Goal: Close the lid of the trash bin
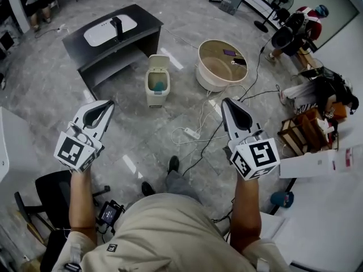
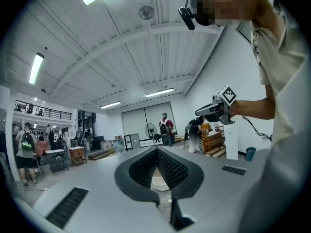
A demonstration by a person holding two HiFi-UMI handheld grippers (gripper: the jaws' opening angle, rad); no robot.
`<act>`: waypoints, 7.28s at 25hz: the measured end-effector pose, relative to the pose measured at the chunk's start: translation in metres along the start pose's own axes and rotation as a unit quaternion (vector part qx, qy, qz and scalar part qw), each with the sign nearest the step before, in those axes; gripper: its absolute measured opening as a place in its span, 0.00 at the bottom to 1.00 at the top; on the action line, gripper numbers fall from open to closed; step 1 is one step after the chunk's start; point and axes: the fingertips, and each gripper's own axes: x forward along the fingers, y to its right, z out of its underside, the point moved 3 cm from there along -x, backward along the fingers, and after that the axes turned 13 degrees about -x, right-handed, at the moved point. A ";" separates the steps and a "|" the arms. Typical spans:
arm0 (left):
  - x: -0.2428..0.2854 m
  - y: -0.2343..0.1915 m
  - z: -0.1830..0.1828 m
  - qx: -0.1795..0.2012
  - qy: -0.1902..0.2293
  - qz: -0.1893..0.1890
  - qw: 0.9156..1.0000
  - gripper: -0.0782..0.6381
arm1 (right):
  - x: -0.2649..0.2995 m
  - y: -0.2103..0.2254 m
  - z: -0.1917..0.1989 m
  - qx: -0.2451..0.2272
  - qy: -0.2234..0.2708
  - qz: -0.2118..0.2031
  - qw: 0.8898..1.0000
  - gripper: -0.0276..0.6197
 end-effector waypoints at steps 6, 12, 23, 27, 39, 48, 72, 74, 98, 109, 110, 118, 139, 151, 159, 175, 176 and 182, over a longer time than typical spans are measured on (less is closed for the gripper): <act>0.019 -0.040 0.002 -0.012 -0.010 -0.038 0.999 0.13 | 0.071 0.019 0.012 0.016 0.008 -0.031 0.999 0.08; 0.050 -0.059 -0.005 -0.022 -0.015 -0.077 0.997 0.13 | 0.129 0.052 0.015 0.018 0.023 -0.069 0.997 0.08; 0.111 -0.080 -0.031 -0.002 -0.006 -0.139 0.990 0.13 | 0.215 0.114 0.032 0.033 0.047 -0.125 0.990 0.08; 0.142 -0.084 -0.033 0.001 -0.008 -0.144 0.990 0.13 | 0.237 0.138 0.044 0.038 0.051 -0.135 0.989 0.08; 0.242 -0.093 -0.033 0.011 -0.041 -0.132 0.990 0.13 | 0.277 0.210 0.091 0.059 0.047 -0.133 0.988 0.08; 0.309 -0.132 -0.014 -0.012 -0.071 -0.075 0.995 0.13 | 0.304 0.235 0.134 0.084 0.013 -0.087 0.993 0.08; 0.429 -0.287 -0.031 0.016 -0.023 0.111 0.993 0.13 | 0.373 0.238 0.114 0.078 -0.053 0.082 0.992 0.08; 0.428 -0.298 -0.031 0.015 -0.020 0.113 0.993 0.13 | 0.381 0.233 0.109 0.076 -0.053 0.085 0.992 0.08; 0.439 -0.372 -0.002 -0.008 -0.021 0.095 0.995 0.13 | 0.472 0.211 0.111 0.065 -0.069 0.041 0.995 0.08; 0.484 -0.395 0.012 -0.025 -0.056 0.045 0.997 0.13 | 0.544 0.251 0.136 0.077 -0.062 -0.024 0.995 0.08; 0.490 -0.396 0.012 -0.027 -0.058 0.042 0.997 0.13 | 0.549 0.256 0.139 0.078 -0.063 -0.027 0.995 0.08; 0.537 -0.403 0.030 -0.043 -0.082 0.030 0.995 0.13 | 0.580 0.287 0.168 0.089 -0.074 -0.051 0.992 0.08; 0.648 -0.433 0.178 -0.111 -0.196 0.031 0.974 0.13 | 0.625 0.316 0.288 0.127 -0.152 -0.074 0.977 0.08; 0.684 -0.451 0.290 -0.159 -0.265 0.027 0.951 0.13 | 0.644 0.303 0.362 0.149 -0.206 -0.093 0.963 0.08; 0.705 -0.451 0.362 -0.181 -0.310 0.029 0.933 0.13 | 0.643 0.293 0.402 0.162 -0.234 -0.100 0.953 0.08; 0.724 -0.448 0.474 -0.205 -0.384 0.021 0.900 0.13 | 0.636 0.282 0.460 0.178 -0.273 -0.109 0.939 0.08; 0.724 -0.448 0.479 -0.205 -0.389 0.020 0.898 0.13 | 0.636 0.281 0.463 0.178 -0.275 -0.110 0.938 0.08; 0.720 -0.446 0.502 -0.208 -0.401 0.017 0.892 0.13 | 0.636 0.275 0.474 0.182 -0.282 -0.114 0.935 0.08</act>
